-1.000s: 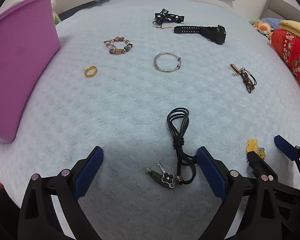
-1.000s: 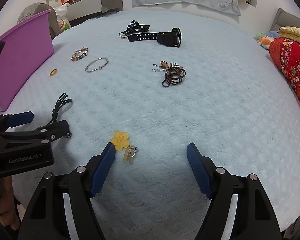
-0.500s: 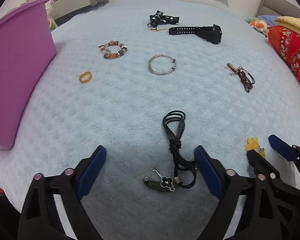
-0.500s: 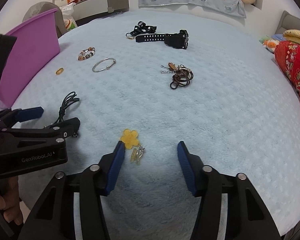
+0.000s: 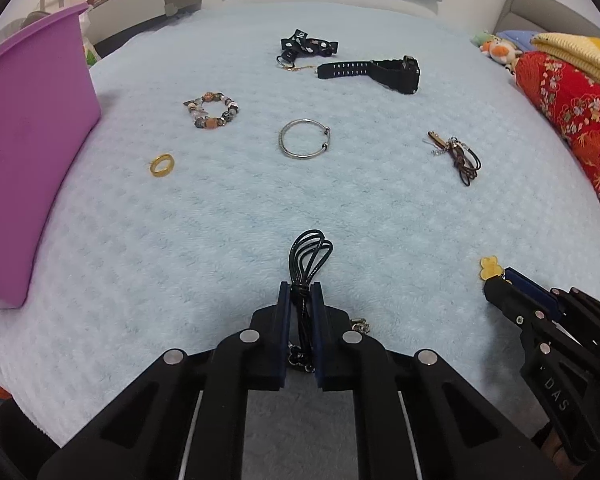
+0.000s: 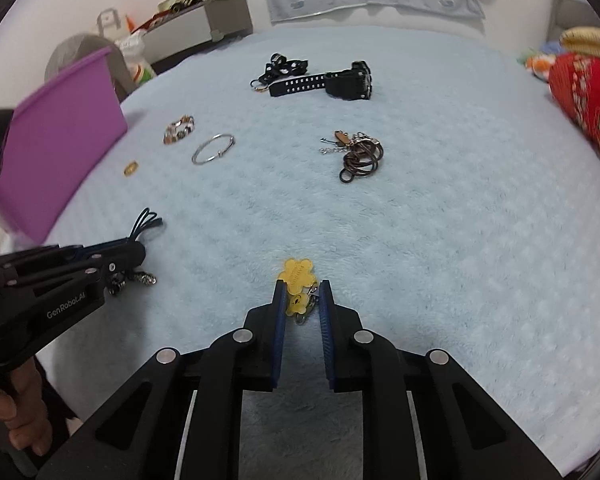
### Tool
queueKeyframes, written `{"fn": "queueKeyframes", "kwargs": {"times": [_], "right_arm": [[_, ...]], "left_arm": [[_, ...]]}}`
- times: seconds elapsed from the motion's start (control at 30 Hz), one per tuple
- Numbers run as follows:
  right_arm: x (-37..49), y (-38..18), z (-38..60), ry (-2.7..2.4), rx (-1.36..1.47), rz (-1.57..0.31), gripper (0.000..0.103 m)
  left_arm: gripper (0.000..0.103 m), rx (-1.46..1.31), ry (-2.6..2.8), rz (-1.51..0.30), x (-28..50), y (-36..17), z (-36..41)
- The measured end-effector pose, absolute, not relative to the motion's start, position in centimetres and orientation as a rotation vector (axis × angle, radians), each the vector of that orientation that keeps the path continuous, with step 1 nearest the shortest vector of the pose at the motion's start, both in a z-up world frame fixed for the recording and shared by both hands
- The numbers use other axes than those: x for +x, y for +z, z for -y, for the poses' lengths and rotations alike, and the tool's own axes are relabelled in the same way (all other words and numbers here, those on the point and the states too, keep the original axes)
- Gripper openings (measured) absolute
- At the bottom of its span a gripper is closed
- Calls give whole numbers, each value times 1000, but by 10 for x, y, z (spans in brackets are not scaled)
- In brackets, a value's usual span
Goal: Organize jewelry
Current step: 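Carry the necklace in the left tool and the charm in the right tool over the pink tub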
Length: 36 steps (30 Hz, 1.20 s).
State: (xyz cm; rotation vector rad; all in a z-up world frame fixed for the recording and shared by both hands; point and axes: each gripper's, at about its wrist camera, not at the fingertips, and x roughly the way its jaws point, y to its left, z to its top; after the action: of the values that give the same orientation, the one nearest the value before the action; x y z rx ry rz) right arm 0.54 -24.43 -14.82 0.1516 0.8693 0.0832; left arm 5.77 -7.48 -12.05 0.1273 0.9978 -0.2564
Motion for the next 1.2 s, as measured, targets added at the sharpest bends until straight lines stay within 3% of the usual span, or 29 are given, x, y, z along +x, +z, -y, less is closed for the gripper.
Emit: {"fn": "queueKeyframes", "kwargs": {"times": [0.53,1.2], "right_arm": [[-5,-116,241,101,175,-815,16],[30,20,140,331,86,-644,16]], "left_arm": [[10,49,-250,-929,49,-80,45],[10,-76,-100,-691,44,58,-73]]}}
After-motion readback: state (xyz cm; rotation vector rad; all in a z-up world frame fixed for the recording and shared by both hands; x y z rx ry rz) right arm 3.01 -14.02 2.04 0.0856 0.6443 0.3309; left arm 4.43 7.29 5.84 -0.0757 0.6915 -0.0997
